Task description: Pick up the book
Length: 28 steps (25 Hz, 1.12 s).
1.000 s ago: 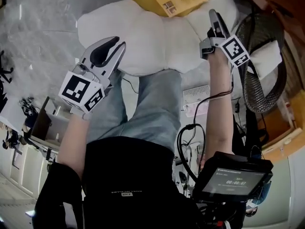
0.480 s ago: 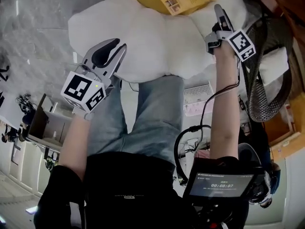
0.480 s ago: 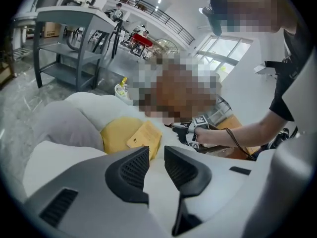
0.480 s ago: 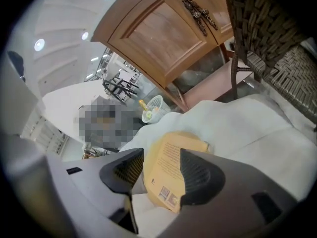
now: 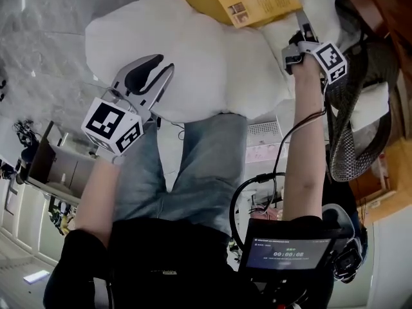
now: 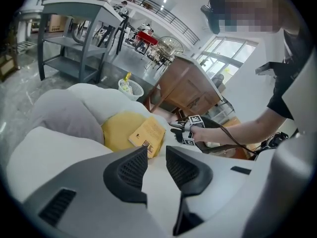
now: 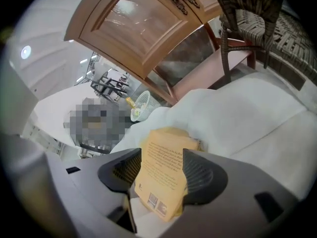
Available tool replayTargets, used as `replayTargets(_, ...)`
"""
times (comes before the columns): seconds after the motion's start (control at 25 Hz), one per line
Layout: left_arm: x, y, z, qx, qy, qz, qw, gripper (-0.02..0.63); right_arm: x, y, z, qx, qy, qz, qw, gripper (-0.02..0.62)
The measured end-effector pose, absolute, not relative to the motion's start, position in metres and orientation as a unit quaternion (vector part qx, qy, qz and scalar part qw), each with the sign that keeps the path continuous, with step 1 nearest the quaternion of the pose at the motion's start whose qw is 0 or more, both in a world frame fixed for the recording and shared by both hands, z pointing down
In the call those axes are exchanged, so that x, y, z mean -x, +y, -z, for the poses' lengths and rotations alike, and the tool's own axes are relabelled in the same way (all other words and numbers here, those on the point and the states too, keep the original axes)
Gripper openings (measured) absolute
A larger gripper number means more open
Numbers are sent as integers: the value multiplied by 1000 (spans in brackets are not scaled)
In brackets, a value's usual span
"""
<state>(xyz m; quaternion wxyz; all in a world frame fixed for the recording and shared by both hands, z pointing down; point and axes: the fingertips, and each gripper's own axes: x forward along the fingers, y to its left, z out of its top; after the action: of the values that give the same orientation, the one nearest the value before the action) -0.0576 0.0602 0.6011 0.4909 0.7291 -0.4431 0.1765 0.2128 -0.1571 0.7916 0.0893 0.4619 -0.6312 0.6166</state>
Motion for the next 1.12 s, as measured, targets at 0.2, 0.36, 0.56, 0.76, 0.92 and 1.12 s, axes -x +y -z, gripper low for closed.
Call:
replayTargets(0.2, 58, 64, -609, -727, -443, -181, 493, 107, -214, -163, -815, -468, -610, -635, 82, 262)
replayTargets(0.36, 52, 63, -613, -726, -444, -177, 495, 107, -221, -163, -834, -472, -595, -645, 79, 267)
replayTargets(0.56, 47, 64, -622, -724, -439, -185, 499, 107, -223, -170, -847, -471, -590, -652, 71, 267)
replayTargets(0.76, 44, 63, -627, -723, -439, -187, 500, 107, -225, -175, -863, -473, -573, -665, 74, 269)
replayTargets(0.92, 44, 64, -633, -722, -439, -191, 499, 107, -221, -181, -878, -469, -564, -677, 64, 273)
replayTargets(1.12, 46, 61, -640, -719, -435, -200, 503, 107, -217, -188, -894, -464, -550, -692, 50, 278)
